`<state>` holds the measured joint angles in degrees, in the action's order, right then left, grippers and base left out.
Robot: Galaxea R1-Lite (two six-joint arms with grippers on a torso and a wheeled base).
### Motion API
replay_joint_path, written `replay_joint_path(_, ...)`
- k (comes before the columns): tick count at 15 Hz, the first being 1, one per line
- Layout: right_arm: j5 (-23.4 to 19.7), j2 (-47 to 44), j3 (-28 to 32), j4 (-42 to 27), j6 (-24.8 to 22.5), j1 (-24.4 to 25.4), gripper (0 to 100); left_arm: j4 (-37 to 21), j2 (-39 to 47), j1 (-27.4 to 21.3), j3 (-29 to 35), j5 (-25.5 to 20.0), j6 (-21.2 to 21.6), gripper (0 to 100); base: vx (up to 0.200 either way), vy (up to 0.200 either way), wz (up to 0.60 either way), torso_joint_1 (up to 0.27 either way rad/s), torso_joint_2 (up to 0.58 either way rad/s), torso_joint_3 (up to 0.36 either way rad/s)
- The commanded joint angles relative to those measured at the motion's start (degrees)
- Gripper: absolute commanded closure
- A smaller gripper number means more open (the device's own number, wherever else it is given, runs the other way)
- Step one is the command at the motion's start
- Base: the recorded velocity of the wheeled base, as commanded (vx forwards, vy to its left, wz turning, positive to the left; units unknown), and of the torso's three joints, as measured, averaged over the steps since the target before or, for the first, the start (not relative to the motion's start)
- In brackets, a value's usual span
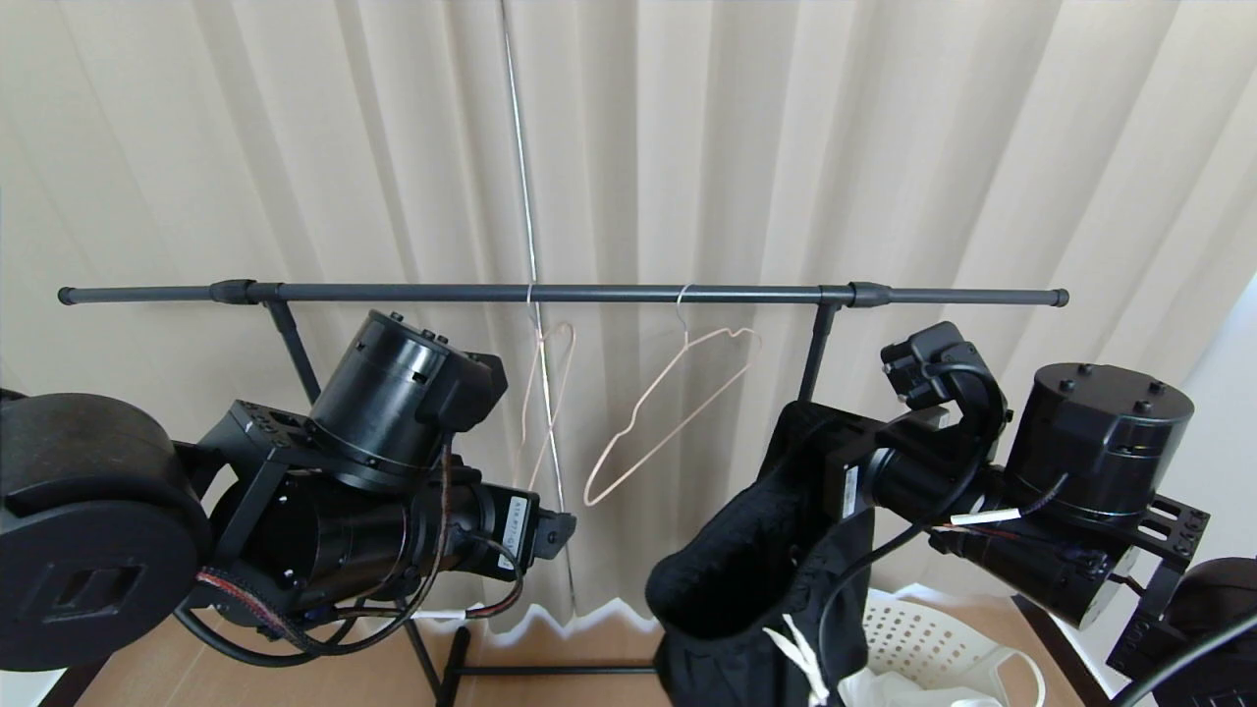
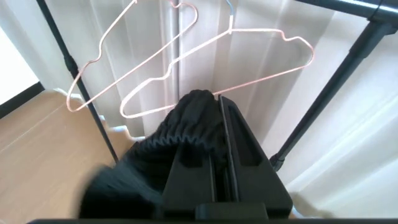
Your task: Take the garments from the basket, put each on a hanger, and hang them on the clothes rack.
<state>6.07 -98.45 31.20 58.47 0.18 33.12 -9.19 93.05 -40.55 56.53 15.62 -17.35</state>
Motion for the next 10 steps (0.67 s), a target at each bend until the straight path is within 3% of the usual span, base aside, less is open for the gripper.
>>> replay_joint_path(1,0.0,0.0,-0.1,0.1,0.0,0.0,100,0.1,-0.2,0.4,1.2,-0.1,-0.1,0,0.000,0.000,0.00,0.000,0.00,0.000)
replay_joint_path(10,1.0,0.2,-0.3,0.7,-2.6,-1.4,100,3.0,15.4,14.2,16.7,0.0,1.4,0,0.000,0.000,0.00,0.000,0.00,0.000)
